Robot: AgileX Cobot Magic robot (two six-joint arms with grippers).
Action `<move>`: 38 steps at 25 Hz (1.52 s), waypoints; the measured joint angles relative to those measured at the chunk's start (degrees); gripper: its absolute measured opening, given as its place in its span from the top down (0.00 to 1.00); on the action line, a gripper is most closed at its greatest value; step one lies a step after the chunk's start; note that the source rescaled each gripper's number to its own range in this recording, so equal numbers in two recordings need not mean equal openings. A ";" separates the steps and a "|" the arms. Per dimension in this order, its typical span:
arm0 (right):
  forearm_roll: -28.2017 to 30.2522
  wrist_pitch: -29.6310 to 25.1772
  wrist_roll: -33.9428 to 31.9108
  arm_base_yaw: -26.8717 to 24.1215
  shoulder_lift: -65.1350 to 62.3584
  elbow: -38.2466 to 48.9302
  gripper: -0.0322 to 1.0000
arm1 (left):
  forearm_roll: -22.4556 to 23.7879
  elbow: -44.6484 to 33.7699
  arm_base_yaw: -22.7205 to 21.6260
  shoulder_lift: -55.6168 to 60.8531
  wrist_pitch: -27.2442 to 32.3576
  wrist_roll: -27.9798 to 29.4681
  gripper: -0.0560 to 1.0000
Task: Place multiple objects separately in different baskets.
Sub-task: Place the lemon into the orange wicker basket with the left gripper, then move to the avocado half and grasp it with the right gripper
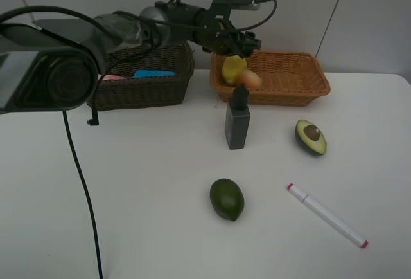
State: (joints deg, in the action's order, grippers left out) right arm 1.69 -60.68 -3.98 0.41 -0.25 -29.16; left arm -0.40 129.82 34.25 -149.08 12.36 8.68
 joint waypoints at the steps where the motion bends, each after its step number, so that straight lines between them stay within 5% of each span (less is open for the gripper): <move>1: 0.00 0.00 0.00 0.00 0.00 0.00 0.00 | 0.00 0.08 -0.26 0.08 0.00 0.00 0.02; 6: 0.00 0.00 0.00 0.00 0.00 0.00 0.00 | -0.92 0.12 -0.54 2.74 9.04 0.50 0.00; 15: 0.00 0.00 0.00 0.00 0.00 0.00 0.00 | -5.84 0.37 -0.73 13.84 54.49 0.68 0.00; 18: 0.00 0.00 0.00 0.00 0.00 0.00 0.00 | -5.09 -1.41 -1.31 14.66 56.13 0.68 0.00; 23: 0.00 0.00 0.00 0.00 0.00 0.00 0.00 | 2.64 -7.50 -5.71 18.66 56.13 0.52 0.00; 33: 0.00 0.00 0.00 0.74 0.00 0.00 0.00 | 4.74 -42.17 -25.53 46.63 56.14 1.96 0.00; 38: 0.00 0.00 0.00 0.74 0.00 0.00 0.00 | 4.74 -61.09 -32.02 65.31 56.19 2.00 0.00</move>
State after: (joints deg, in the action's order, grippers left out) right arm 1.69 -60.68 -3.98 1.15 -0.25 -29.16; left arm 4.33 68.74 2.23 -83.77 68.55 10.68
